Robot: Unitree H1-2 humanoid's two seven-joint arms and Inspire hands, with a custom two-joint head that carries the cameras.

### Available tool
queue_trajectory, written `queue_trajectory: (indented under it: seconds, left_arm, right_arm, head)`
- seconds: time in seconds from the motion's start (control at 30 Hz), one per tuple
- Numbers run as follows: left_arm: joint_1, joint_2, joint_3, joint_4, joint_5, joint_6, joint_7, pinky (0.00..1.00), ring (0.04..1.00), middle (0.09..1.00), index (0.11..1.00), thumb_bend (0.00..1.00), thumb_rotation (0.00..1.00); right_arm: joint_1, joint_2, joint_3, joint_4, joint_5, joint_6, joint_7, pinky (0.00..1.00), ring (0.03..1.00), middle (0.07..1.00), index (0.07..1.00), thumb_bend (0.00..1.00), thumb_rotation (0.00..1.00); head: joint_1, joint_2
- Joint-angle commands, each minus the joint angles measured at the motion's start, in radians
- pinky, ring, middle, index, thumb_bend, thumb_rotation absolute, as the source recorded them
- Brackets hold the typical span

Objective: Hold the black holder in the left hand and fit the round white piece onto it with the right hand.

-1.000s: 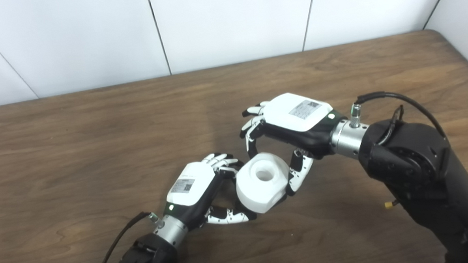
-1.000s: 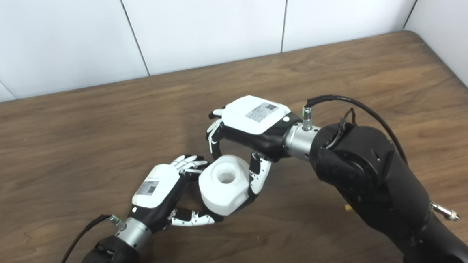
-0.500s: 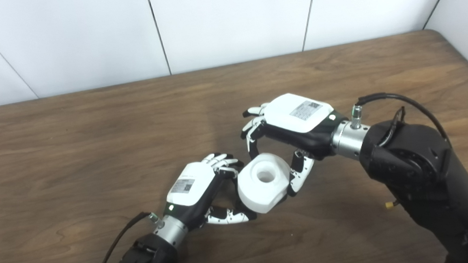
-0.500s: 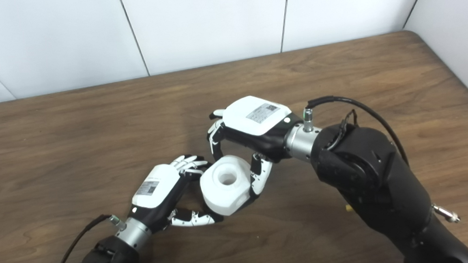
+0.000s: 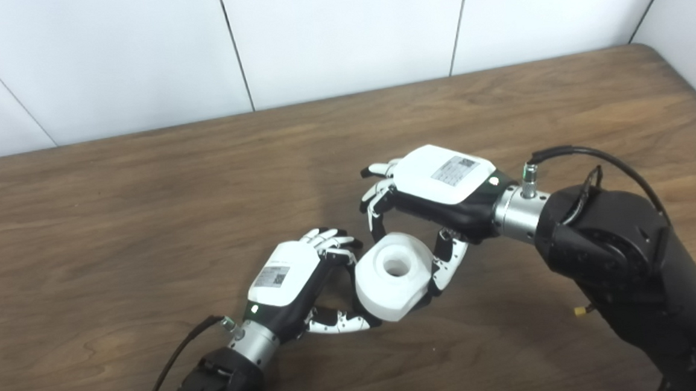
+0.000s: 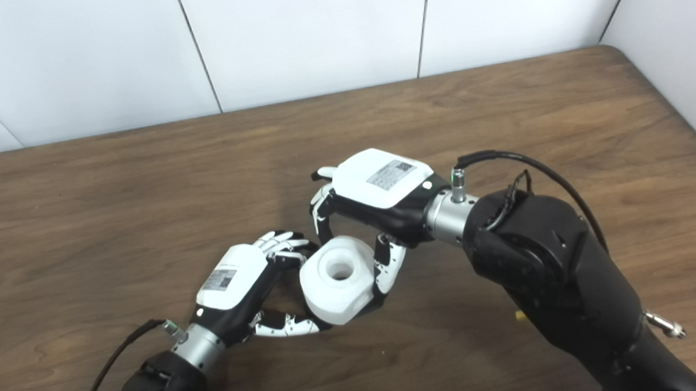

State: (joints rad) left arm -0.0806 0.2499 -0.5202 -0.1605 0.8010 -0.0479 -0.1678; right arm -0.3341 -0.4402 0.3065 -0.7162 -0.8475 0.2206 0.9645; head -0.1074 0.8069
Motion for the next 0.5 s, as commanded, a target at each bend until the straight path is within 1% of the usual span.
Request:
queue_trajectory:
  seconds: [0.0,0.27,0.47]
  left_arm:
    - [0.032,0.016,-0.022,0.017,0.022,0.032,-0.073,0.91,0.887,0.815,0.489,0.51,0.06]
    - [0.03,0.015,-0.022,0.024,0.02,0.025,-0.067,0.91,0.884,0.812,0.489,0.51,0.06]
    - [0.028,0.013,-0.021,0.026,0.022,0.028,-0.067,0.9,0.884,0.814,0.489,0.51,0.06]
  right_arm:
    - [-0.016,0.001,-0.018,-0.009,-0.009,-0.028,-0.035,0.92,0.945,0.797,0.483,0.52,0.13]
    - [-0.008,0.004,-0.021,-0.008,-0.014,-0.046,-0.037,0.9,0.94,0.799,0.483,0.52,0.13]
    - [-0.01,0.006,-0.024,-0.002,-0.014,-0.046,-0.039,0.91,0.943,0.799,0.483,0.52,0.13]
  head:
    - [-0.001,-0.002]
    - [-0.002,0.002]
    - [-0.001,0.004]
